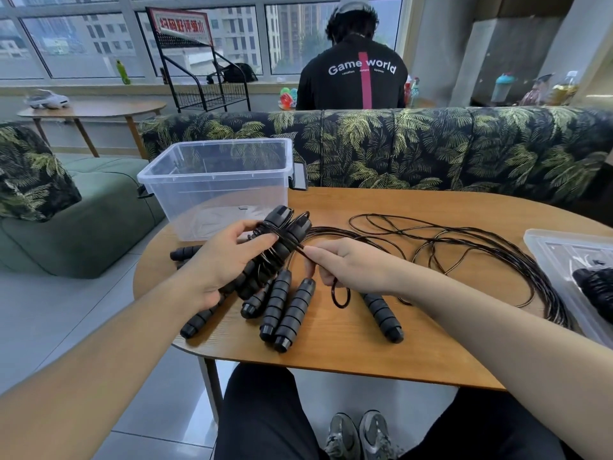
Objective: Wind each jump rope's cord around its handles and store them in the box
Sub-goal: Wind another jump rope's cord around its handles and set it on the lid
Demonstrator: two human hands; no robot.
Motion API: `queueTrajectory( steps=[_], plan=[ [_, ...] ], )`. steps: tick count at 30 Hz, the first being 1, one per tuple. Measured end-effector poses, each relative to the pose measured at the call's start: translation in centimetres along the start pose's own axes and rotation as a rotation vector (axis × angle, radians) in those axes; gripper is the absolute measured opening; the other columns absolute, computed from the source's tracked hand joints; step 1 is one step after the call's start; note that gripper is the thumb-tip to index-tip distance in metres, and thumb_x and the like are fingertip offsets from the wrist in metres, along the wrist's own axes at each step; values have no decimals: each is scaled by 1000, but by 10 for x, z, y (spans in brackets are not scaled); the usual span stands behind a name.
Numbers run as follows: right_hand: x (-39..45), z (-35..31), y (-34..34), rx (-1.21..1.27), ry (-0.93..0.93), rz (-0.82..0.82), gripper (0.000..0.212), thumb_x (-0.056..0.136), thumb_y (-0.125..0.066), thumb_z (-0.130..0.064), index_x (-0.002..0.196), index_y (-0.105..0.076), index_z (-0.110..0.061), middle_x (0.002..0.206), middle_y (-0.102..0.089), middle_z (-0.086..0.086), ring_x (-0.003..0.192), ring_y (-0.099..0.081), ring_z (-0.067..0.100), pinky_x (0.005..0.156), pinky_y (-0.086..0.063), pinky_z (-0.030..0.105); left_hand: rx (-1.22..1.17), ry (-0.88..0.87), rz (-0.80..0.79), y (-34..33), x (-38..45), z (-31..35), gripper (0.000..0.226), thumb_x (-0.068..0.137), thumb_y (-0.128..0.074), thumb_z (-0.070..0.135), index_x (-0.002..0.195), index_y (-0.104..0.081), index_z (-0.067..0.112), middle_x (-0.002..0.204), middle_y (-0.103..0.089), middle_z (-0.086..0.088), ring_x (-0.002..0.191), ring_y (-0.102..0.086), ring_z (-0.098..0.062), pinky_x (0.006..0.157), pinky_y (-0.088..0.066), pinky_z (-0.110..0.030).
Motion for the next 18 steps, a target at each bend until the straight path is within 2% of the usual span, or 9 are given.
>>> queueTrajectory(
  steps=[3, 6, 8, 11, 14, 16, 18],
  plan=[
    [-4, 6, -4, -63, 28, -51, 43, 107, -34, -44, 94, -66, -18, 69, -56, -11, 57, -50, -3, 69, -41, 22, -204, 71, -93, -5, -10, -5, 32, 92, -67, 19, 123, -60, 21, 108, -74, -22, 86, -73, -39, 67, -59, -48],
    [-6, 6, -13, -64, 49, -127, 38, 107, -35, -44, 90, -64, -26, 64, -59, -19, 59, -54, -6, 69, -40, 19, -340, 103, -165, -13, -18, -10, 45, 85, -70, 21, 127, -56, 20, 109, -72, -23, 85, -70, -39, 61, -57, -44],
    [-6, 8, -14, -22, 50, -150, 35, 106, -37, -46, 88, -63, -30, 65, -60, -19, 60, -55, -2, 69, -44, 21, -365, 90, -186, -13, -21, -13, 50, 82, -75, 23, 128, -57, 21, 112, -71, -22, 89, -70, -39, 64, -57, -44],
    [-7, 12, -13, -50, 56, -207, 37, 105, -39, -50, 94, -66, -27, 72, -59, -9, 64, -56, 7, 70, -52, 27, -333, 72, -219, -14, -27, -15, 61, 68, -90, 35, 121, -62, 23, 110, -73, -21, 89, -72, -39, 72, -57, -51],
    [-7, 18, -12, -88, 62, -231, 47, 101, -41, -58, 89, -68, -20, 75, -60, -5, 67, -57, 8, 72, -52, 26, -298, 74, -185, -15, -29, -15, 49, 82, -73, 34, 125, -59, 14, 117, -70, -26, 99, -69, -43, 95, -46, -69],
    [-6, 22, -10, -108, 77, -205, 57, 93, -44, -68, 82, -66, -17, 76, -62, -2, 70, -58, 10, 75, -52, 27, -257, 75, -192, -17, -32, -12, 48, 84, -67, 32, 127, -57, 13, 119, -67, -28, 100, -68, -43, 100, -42, -70],
    [-4, 26, -5, -116, 103, -167, 65, 84, -45, -77, 79, -66, -16, 84, -66, 0, 78, -62, 15, 81, -53, 32, -215, 54, -232, -18, -33, -7, 41, 84, -65, 29, 123, -60, 17, 115, -70, -25, 98, -70, -39, 98, -47, -66]
  ],
)
Point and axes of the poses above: each hand's wrist, its own x-axis towards the middle knuckle, its own y-axis out of the back of the hand, z = x × y, the point moved 5 cm from there along x, towards the middle knuckle
